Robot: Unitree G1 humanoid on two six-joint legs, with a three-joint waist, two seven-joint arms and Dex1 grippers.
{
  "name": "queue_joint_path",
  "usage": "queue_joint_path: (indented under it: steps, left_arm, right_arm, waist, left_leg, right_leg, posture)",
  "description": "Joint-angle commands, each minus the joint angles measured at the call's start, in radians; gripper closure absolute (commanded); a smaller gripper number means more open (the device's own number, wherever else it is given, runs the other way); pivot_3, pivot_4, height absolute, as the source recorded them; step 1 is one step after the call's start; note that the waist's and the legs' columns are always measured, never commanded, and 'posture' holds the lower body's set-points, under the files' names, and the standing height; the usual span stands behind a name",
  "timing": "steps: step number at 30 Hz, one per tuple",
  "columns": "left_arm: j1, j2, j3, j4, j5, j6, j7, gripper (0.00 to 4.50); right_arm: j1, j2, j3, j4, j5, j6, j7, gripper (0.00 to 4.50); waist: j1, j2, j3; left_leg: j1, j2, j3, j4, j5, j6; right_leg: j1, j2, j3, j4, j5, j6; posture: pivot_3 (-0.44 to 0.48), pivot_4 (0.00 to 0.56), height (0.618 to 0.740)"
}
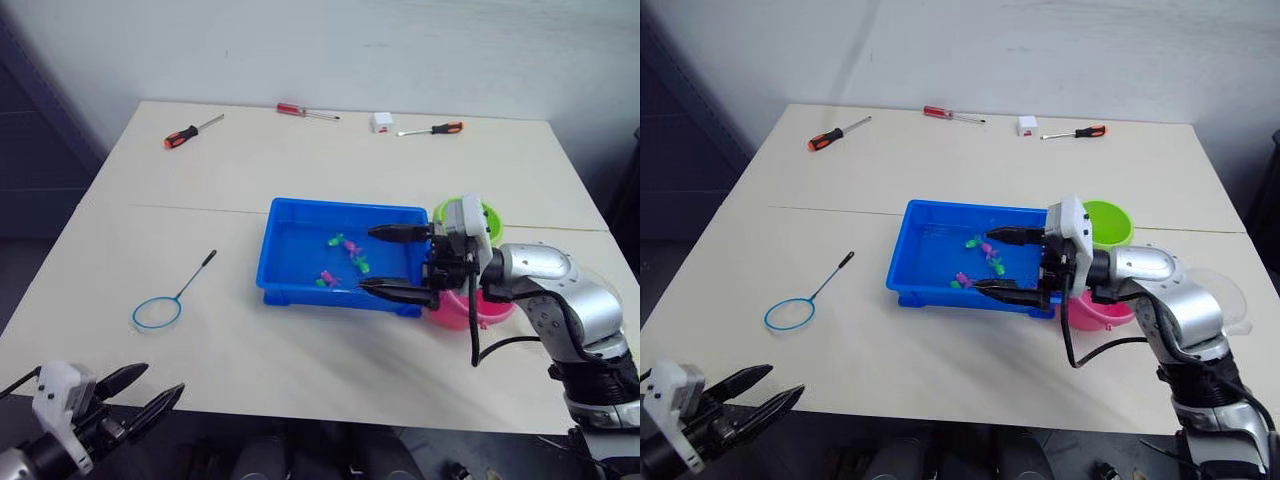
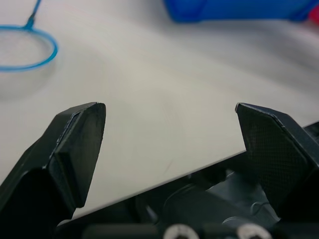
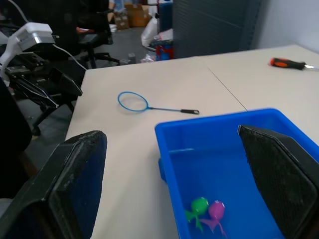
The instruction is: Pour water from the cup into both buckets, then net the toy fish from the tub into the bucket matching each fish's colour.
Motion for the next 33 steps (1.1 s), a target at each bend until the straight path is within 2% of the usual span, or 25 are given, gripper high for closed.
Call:
queue_joint_path:
  steps: [1, 4, 8, 11, 14, 18, 20, 23, 27, 33]
  left_arm:
    - [-0.022, 0.064, 0.025, 0.067, 0.038, -0.043, -0.009, 0.00]
    - [-0.170, 0.206, -0.002, 0.214, 0.036, -0.004, -0.035, 0.00]
    - [-0.446, 0.388, -0.158, 0.471, 0.121, 0.028, -0.048, 0.00]
    - [-0.669, 0.486, -0.290, 0.653, 0.158, 0.038, -0.120, 0.00]
    - [-0.856, 0.528, -0.409, 0.815, 0.216, 0.038, -0.151, 0.00]
    - [-1.145, 0.512, -0.592, 1.054, 0.324, 0.062, -0.185, 0.00]
    - [-1.293, 0.462, -0.696, 1.211, 0.430, 0.010, -0.150, 0.00]
    - [-1.448, 0.398, -0.760, 1.391, 0.506, -0.038, -0.119, 0.00]
    - [-1.561, 0.343, -0.791, 1.533, 0.557, -0.091, -0.127, 0.00]
    - [-1.614, 0.298, -0.830, 1.597, 0.608, -0.147, -0.176, 0.00]
  right_arm:
    - [-0.013, 0.012, 0.017, -0.003, -0.048, -0.050, 0.025, 0.03]
    - [0.003, 0.010, 0.039, -0.022, -0.072, -0.049, 0.042, 0.03]
    - [0.036, 0.012, 0.051, -0.070, -0.087, -0.041, 0.026, 0.03]
    - [0.072, 0.014, 0.042, -0.121, -0.091, -0.031, -0.015, 0.03]
    - [0.104, 0.014, 0.034, -0.159, -0.097, -0.023, -0.049, 0.03]
    - [0.170, 0.009, 0.006, -0.227, -0.108, -0.010, -0.120, 0.03]
    - [0.211, 0.011, -0.012, -0.268, -0.114, -0.001, -0.165, 0.03]
    - [0.251, 0.014, -0.024, -0.309, -0.121, 0.007, -0.211, 0.03]
    - [0.283, 0.012, -0.028, -0.342, -0.123, 0.015, -0.248, 0.03]
    - [0.313, 0.015, -0.046, -0.374, -0.122, 0.029, -0.299, 0.03]
  waist:
    - [-0.002, 0.000, 0.000]
    - [0.004, 0.001, 0.000]
    - [-0.001, 0.001, 0.000]
    - [-0.006, 0.001, 0.000]
    - [-0.012, 0.001, 0.000]
    - [-0.007, 0.001, 0.000]
    - [0.000, 0.000, 0.000]
    - [0.003, -0.001, -0.001]
    - [0.001, -0.001, -0.001]
    - [0.000, -0.002, 0.000]
  left_leg:
    - [0.000, 0.000, 0.000, 0.000, 0.000, 0.000]
    - [0.000, 0.000, -0.001, -0.001, 0.003, 0.000]
    - [-0.002, 0.000, -0.001, -0.002, 0.006, -0.001]
    - [-0.003, 0.000, -0.001, -0.003, 0.006, -0.001]
    - [-0.004, 0.000, 0.000, -0.004, 0.008, -0.006]
    - [-0.007, 0.000, 0.000, -0.005, 0.009, -0.007]
    - [-0.010, 0.000, 0.001, -0.003, 0.009, -0.007]
    - [-0.022, 0.000, 0.001, 0.006, 0.009, -0.007]
    - [-0.023, 0.000, 0.001, 0.016, 0.009, -0.006]
    - [-0.021, 0.000, 0.001, 0.017, 0.013, -0.007]
  right_leg:
    - [0.001, -0.002, -0.002, 0.000, 0.000, 0.000]
    - [0.003, -0.007, -0.011, 0.000, -0.001, -0.001]
    - [0.004, -0.011, -0.017, 0.000, -0.001, -0.002]
    - [0.004, -0.011, -0.018, 0.000, -0.001, -0.002]
    - [0.002, -0.011, -0.018, 0.000, -0.001, -0.002]
    - [-0.002, -0.010, -0.019, 0.004, 0.000, -0.001]
    - [-0.005, -0.010, -0.020, 0.005, 0.000, -0.001]
    - [-0.015, -0.010, -0.021, 0.012, 0.000, 0.001]
    - [-0.014, -0.011, -0.022, 0.016, 0.001, 0.001]
    - [-0.014, -0.011, -0.021, 0.017, 0.002, 0.003]
  posture:
    - [0.000, 0.150, 0.740]
    - [0.000, 0.150, 0.740]
    - [0.000, 0.150, 0.740]
    - [0.000, 0.150, 0.740]
    - [0.000, 0.150, 0.740]
    - [0.000, 0.150, 0.740]
    - [0.000, 0.150, 0.740]
    - [0.000, 0.150, 0.740]
    - [0.000, 0.150, 0.740]
    - [0.000, 0.150, 0.740]
